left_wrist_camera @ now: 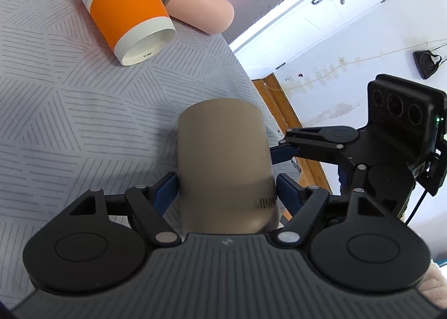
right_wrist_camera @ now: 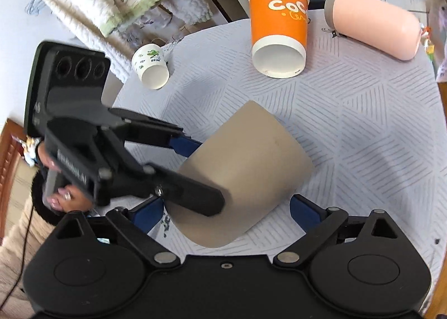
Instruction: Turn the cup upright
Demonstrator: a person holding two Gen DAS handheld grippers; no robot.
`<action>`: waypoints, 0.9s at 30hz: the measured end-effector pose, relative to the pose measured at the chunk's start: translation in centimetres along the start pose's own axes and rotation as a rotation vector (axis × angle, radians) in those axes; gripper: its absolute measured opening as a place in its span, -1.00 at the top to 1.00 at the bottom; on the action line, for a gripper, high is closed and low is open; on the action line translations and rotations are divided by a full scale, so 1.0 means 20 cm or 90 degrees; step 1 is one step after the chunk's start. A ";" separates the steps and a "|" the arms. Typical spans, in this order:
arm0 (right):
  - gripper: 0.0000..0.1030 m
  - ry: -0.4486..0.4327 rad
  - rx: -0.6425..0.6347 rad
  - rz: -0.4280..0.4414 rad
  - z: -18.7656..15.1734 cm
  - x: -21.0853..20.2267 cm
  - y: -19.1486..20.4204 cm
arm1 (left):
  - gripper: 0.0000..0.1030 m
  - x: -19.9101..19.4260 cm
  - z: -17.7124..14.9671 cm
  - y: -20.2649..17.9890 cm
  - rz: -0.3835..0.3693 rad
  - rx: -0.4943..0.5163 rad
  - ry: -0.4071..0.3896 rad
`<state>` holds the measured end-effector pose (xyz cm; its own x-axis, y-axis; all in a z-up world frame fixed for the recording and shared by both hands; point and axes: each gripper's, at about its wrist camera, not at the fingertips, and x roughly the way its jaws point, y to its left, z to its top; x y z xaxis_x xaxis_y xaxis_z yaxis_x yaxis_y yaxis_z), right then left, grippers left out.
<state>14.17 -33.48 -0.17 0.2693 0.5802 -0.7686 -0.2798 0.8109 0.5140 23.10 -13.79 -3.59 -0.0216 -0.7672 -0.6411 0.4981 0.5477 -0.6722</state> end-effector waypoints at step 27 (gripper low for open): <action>-0.83 -0.083 -0.199 -0.022 -0.05 0.12 0.29 | -0.45 -0.27 -0.26 -0.12 0.117 0.081 -0.138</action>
<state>12.31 -27.46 0.66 0.3935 0.5739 -0.7182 -0.5319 0.7793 0.3314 17.55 -9.34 -0.40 0.2581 -0.7198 -0.6444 0.5808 0.6486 -0.4919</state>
